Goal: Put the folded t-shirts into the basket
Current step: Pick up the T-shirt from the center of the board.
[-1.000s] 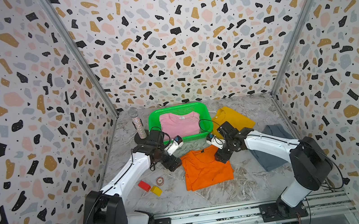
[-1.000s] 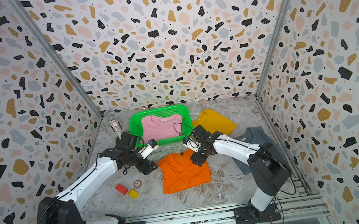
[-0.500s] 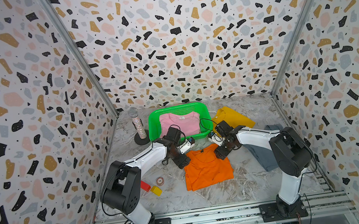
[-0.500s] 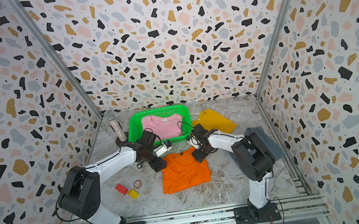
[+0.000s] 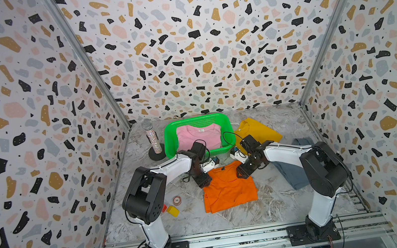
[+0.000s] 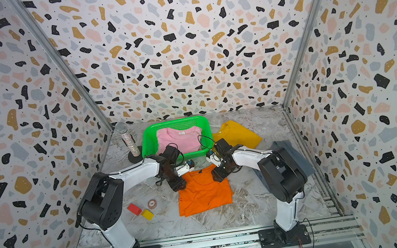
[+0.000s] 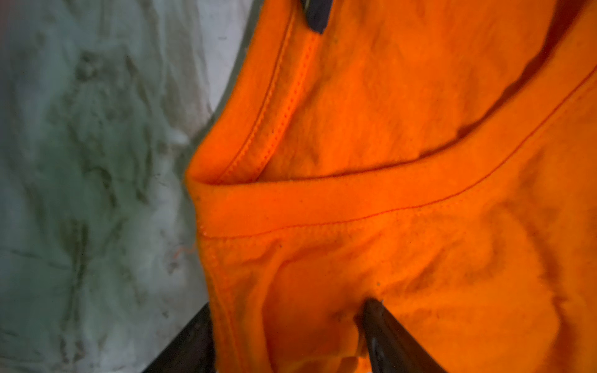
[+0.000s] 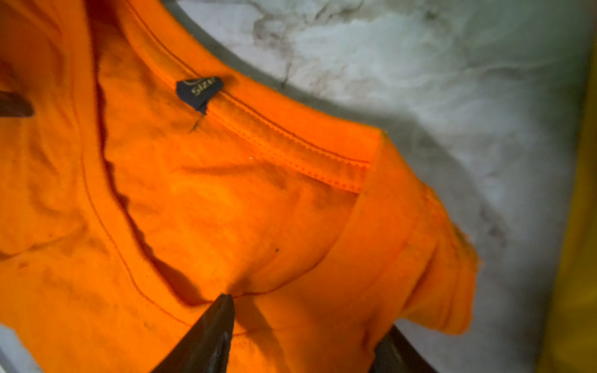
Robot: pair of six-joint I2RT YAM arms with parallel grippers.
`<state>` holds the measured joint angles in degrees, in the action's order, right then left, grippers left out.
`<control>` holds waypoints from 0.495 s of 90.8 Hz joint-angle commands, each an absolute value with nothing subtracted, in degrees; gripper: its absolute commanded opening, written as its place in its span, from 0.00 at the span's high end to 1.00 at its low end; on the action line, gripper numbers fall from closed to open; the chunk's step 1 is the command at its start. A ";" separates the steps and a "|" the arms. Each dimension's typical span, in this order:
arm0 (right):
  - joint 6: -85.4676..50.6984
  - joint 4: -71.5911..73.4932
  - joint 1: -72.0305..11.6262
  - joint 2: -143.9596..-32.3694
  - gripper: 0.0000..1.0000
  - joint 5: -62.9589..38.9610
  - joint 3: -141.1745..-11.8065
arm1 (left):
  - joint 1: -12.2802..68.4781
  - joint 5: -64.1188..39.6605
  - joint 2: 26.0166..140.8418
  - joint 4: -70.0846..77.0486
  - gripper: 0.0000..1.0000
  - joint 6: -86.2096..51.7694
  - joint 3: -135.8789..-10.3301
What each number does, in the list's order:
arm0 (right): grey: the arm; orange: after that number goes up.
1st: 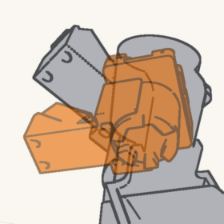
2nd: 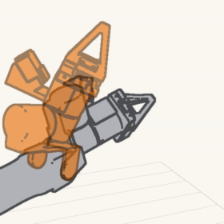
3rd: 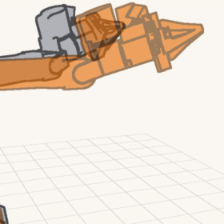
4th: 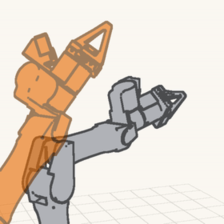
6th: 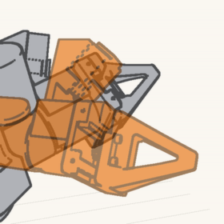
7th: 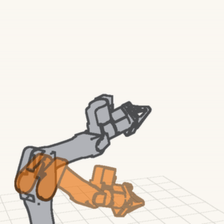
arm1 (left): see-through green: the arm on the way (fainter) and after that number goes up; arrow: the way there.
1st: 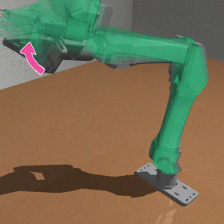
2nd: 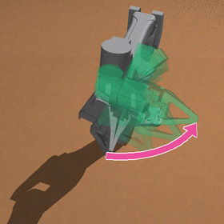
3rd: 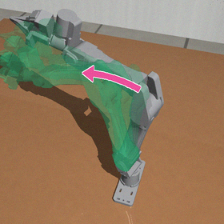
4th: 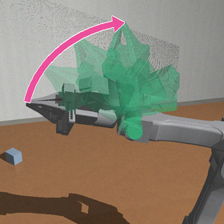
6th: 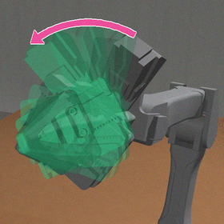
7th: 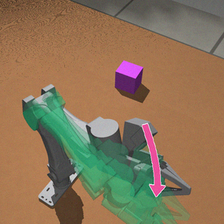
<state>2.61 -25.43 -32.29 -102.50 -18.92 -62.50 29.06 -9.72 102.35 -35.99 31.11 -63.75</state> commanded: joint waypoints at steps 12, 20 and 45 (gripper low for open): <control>0.10 -24.38 -30.67 -101.63 0.35 -12.20 -64.47 | 29.44 -10.14 102.02 -37.54 0.41 33.52 -62.41; 0.09 -24.57 -30.50 -103.50 0.35 -11.36 -65.62 | 29.44 -10.12 102.08 -37.51 0.46 33.65 -62.32; 0.49 -24.24 -30.41 -105.20 0.33 -8.78 -67.02 | 29.44 -8.82 102.30 -37.13 0.67 34.40 -61.39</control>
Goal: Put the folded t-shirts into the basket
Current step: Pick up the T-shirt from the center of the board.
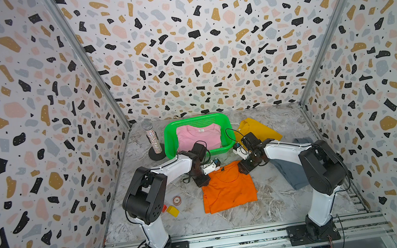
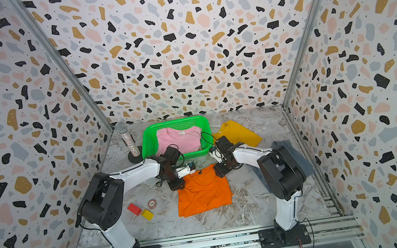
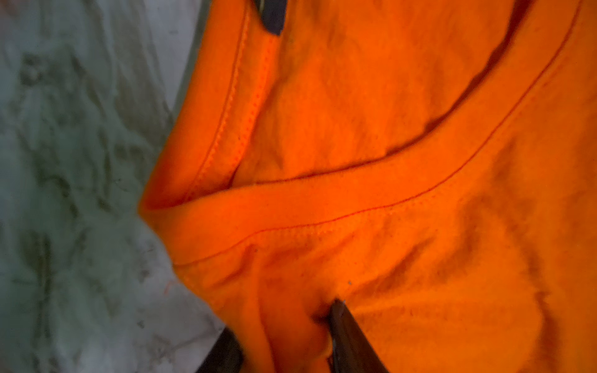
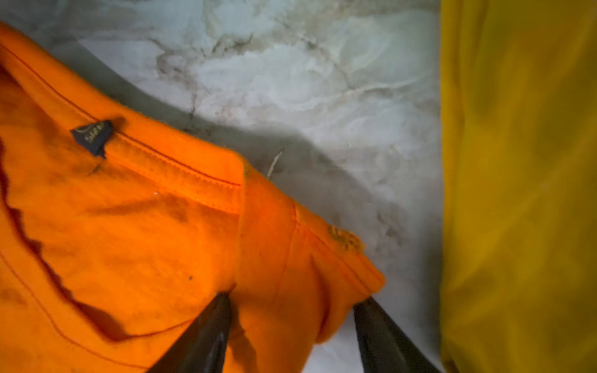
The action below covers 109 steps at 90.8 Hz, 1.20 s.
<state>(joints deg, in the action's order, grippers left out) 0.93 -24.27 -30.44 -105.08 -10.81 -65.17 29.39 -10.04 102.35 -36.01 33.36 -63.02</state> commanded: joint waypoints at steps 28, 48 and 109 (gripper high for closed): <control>-2.72 -22.53 -30.41 -108.20 0.41 -16.40 -66.57 | 29.47 -8.64 103.41 -36.16 0.82 33.57 -60.83; -4.41 -17.28 -30.42 -107.69 0.69 -23.04 -64.41 | 29.44 -9.05 103.71 -35.37 0.93 33.44 -60.22; -1.51 -11.78 -30.48 -86.58 1.00 -26.99 -63.55 | 23.16 -16.35 87.55 -47.32 1.00 31.10 -68.12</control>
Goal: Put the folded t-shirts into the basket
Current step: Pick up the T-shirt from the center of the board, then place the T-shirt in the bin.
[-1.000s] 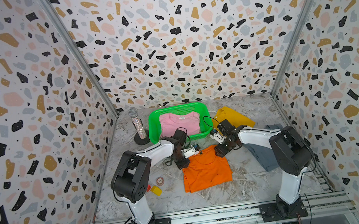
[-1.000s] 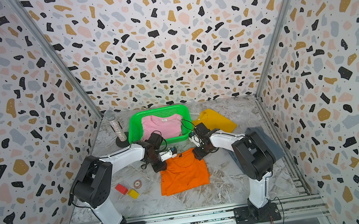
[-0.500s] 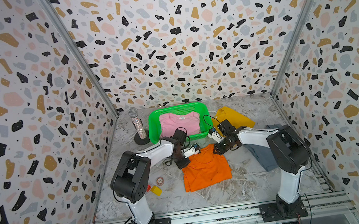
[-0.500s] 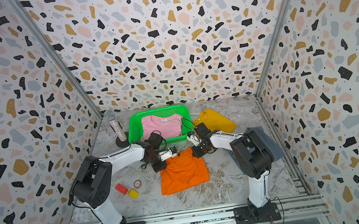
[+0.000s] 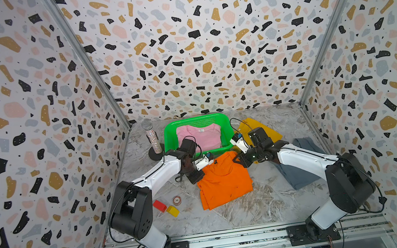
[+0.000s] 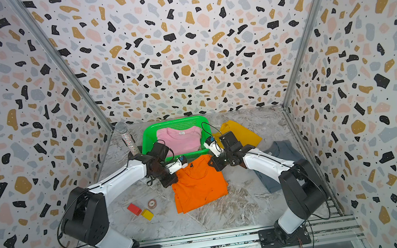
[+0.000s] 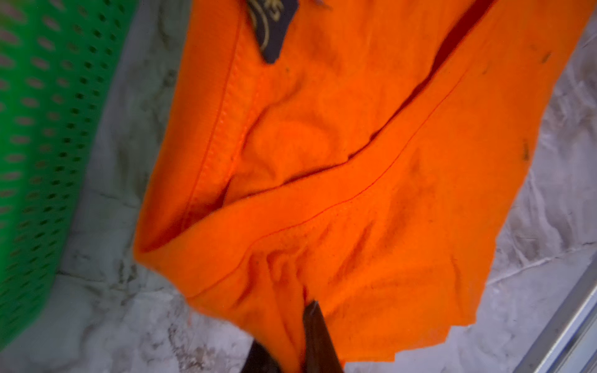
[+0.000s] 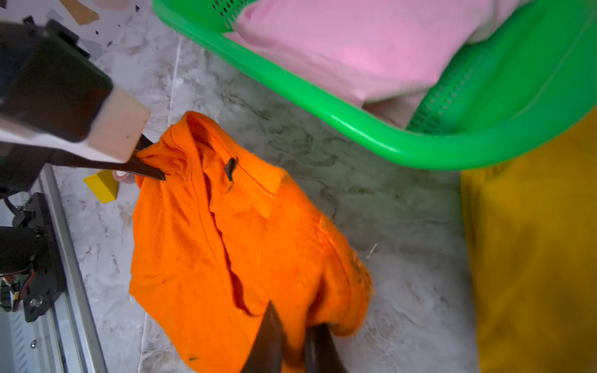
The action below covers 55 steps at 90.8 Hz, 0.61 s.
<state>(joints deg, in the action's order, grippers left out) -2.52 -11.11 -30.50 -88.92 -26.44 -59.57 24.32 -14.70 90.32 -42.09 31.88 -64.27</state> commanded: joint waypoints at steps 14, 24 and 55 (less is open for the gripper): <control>-2.98 -13.46 -30.41 -86.43 1.00 -26.81 -69.38 | 21.50 -15.08 85.79 -50.97 1.00 30.47 -74.09; -3.80 -15.28 -30.41 -87.23 1.00 -25.44 -74.08 | 20.23 -13.05 85.27 -53.06 1.00 30.47 -78.78; -7.41 -20.27 -30.42 -93.85 1.00 -21.35 -87.21 | 16.44 -6.19 89.92 -59.14 1.00 32.83 -95.82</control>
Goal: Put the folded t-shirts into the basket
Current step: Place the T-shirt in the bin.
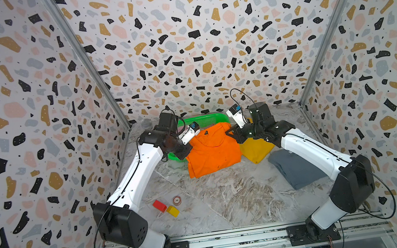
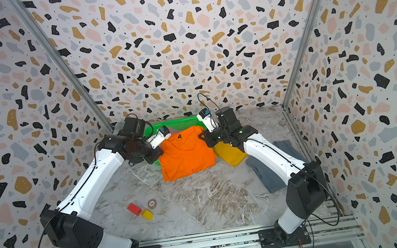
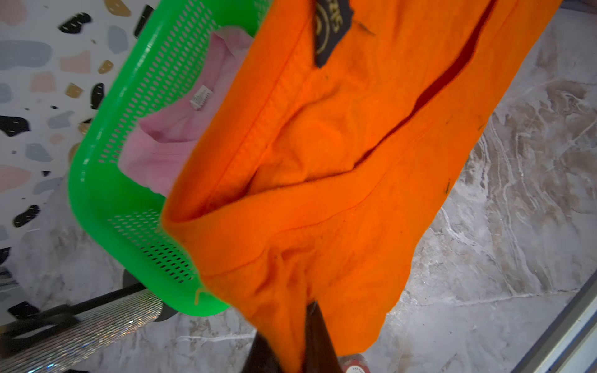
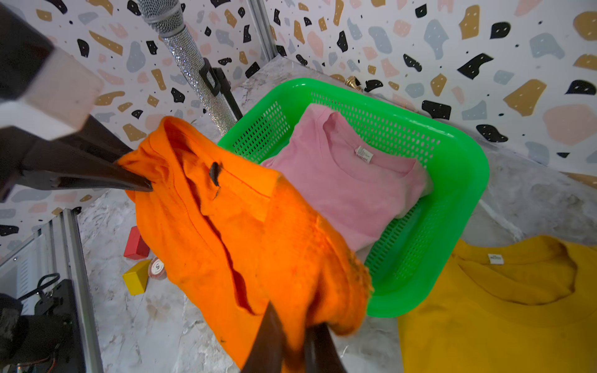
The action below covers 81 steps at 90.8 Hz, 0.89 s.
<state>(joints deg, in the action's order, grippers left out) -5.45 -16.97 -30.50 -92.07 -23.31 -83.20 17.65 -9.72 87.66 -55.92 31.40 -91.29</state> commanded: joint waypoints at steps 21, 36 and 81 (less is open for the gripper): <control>-7.52 -23.21 -30.41 -102.05 1.00 -19.36 -95.46 | 14.88 -1.78 96.49 -58.43 1.00 33.05 -101.26; -5.27 -25.44 -30.45 -108.96 1.00 -18.09 -102.62 | 14.46 2.50 101.33 -54.60 1.00 32.70 -103.71; 3.66 -36.08 -30.02 -127.71 1.00 -14.09 -126.84 | 13.47 11.22 115.82 -50.37 1.00 35.92 -113.94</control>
<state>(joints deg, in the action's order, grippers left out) 1.08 -31.94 -30.52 -126.54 -15.86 -121.19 14.31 7.27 114.50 -53.47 34.41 -111.46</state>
